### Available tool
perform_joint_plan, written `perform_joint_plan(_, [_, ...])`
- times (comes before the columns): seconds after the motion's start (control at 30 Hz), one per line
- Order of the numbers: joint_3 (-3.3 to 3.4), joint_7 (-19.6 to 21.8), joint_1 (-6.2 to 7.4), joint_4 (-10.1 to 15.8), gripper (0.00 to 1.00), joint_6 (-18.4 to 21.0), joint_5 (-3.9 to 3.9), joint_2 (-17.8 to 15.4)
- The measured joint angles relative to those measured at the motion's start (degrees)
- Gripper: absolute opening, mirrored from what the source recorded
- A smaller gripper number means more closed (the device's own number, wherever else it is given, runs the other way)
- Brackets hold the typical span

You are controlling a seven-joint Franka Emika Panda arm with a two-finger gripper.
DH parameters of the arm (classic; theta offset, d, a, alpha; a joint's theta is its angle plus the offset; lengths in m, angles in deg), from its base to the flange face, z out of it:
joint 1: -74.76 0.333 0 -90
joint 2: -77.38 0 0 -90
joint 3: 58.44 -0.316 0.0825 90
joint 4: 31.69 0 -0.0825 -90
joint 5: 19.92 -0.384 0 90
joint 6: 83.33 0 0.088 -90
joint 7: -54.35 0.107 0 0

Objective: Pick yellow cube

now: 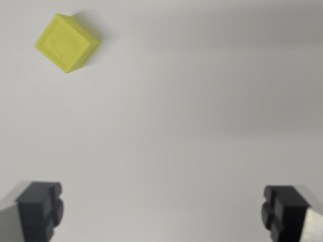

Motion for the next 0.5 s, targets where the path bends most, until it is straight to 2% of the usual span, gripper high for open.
perform_joint_plan(0.23, [-0.02,-0.49,0.15,-0.06,1.0,-0.24,0.0,0.26])
perform_joint_plan(0.5, [-0.03,-3.02,1.28,0.38,1.0,-2.66,0.04,2.05])
